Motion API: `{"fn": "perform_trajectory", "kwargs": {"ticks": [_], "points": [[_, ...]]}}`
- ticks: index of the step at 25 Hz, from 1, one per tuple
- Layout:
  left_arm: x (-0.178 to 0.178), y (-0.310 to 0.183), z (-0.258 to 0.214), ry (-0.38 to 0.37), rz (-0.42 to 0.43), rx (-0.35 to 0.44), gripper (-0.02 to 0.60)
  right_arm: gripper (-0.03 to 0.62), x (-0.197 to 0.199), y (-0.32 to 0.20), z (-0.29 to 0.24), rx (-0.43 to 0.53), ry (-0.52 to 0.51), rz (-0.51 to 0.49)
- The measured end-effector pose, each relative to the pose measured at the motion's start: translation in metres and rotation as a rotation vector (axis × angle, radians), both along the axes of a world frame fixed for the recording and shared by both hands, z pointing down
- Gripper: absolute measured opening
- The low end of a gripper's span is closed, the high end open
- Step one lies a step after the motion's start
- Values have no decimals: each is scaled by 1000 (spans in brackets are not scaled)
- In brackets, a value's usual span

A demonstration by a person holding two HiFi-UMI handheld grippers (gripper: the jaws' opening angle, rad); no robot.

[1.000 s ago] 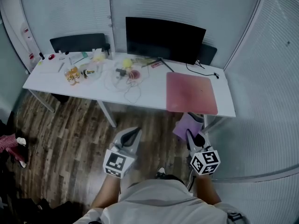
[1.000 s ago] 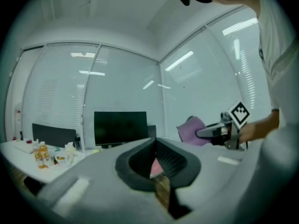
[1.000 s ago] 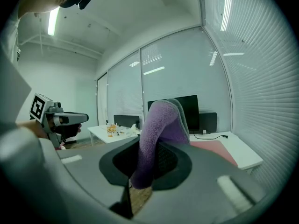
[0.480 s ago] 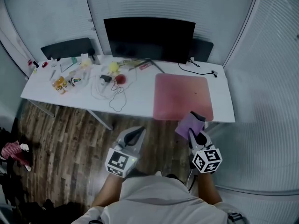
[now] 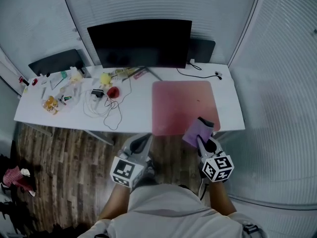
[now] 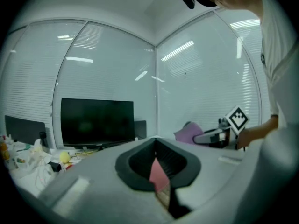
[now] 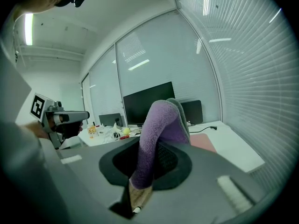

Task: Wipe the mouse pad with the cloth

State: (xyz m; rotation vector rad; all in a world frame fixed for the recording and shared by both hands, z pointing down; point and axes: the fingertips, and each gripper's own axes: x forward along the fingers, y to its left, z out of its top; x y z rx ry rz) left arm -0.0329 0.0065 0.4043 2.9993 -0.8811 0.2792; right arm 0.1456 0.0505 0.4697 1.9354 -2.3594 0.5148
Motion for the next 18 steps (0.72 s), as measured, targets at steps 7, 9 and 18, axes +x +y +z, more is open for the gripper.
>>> {"fn": "perform_trajectory", "kwargs": {"ticks": [7,9,18], "points": [[11,-81,-2,29,33,-16,3,55,-1,-72,0,-33,20,4],[10,-110,0,26,42,-28,3,55,-4,-102,0,-40,21,9],[-18,-243,15,27,40,-89,3,55,-36,-240,10,-105,34,-25]]}}
